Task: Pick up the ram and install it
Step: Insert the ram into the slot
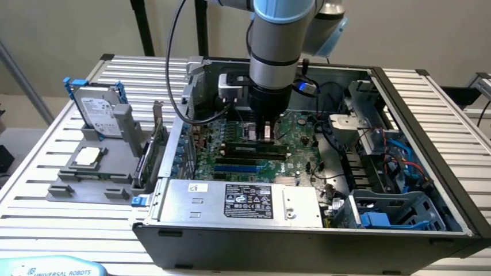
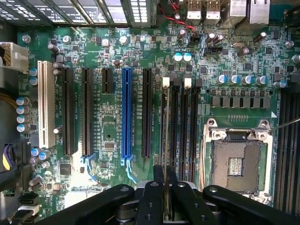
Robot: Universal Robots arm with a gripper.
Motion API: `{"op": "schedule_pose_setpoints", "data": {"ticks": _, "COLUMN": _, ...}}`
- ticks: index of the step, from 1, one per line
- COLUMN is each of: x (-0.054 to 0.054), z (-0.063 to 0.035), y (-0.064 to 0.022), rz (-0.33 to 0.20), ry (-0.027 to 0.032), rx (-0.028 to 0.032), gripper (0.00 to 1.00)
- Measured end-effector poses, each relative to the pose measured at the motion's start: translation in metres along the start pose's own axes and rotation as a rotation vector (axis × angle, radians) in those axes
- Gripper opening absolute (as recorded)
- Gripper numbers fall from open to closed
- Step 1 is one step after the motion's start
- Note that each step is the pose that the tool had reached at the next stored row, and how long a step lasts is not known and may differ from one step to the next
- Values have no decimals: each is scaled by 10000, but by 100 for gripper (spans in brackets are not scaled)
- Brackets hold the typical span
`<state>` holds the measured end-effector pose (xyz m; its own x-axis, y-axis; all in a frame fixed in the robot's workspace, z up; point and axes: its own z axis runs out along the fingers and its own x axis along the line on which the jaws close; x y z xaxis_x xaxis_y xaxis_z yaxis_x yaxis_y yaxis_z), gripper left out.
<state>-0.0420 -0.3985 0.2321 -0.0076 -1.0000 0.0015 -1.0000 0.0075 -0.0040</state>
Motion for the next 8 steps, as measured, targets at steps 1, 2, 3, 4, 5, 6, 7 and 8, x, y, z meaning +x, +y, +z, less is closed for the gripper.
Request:
{"op": "schedule_pose_setpoints", "data": {"ticks": 1, "x": 0, "z": 2, "y": 5, "rz": -40, "ry": -1, "rx": 1, "gripper": 14}}
{"op": "schedule_pose_setpoints", "data": {"ticks": 2, "x": 0, "z": 3, "y": 9, "rz": -88, "ry": 0, "rx": 1, "gripper": 14}}
{"op": "schedule_pose_setpoints", "data": {"ticks": 3, "x": 0, "z": 4, "y": 11, "rz": -146, "ry": 0, "rx": 4, "gripper": 14}}
{"op": "schedule_pose_setpoints", "data": {"ticks": 4, "x": -1, "z": 5, "y": 11, "rz": -193, "ry": 0, "rx": 5, "gripper": 14}}
{"op": "schedule_pose_setpoints", "data": {"ticks": 5, "x": -1, "z": 6, "y": 11, "rz": -209, "ry": -1, "rx": 8, "gripper": 14}}
{"op": "schedule_pose_setpoints", "data": {"ticks": 6, "x": -2, "z": 8, "y": 11, "rz": -209, "ry": -1, "rx": 10, "gripper": 14}}
{"op": "schedule_pose_setpoints", "data": {"ticks": 7, "x": -2, "z": 10, "y": 12, "rz": -208, "ry": -2, "rx": 12, "gripper": 14}}
{"op": "schedule_pose_setpoints", "data": {"ticks": 8, "x": -3, "z": 13, "y": 12, "rz": -208, "ry": -2, "rx": 13, "gripper": 14}}
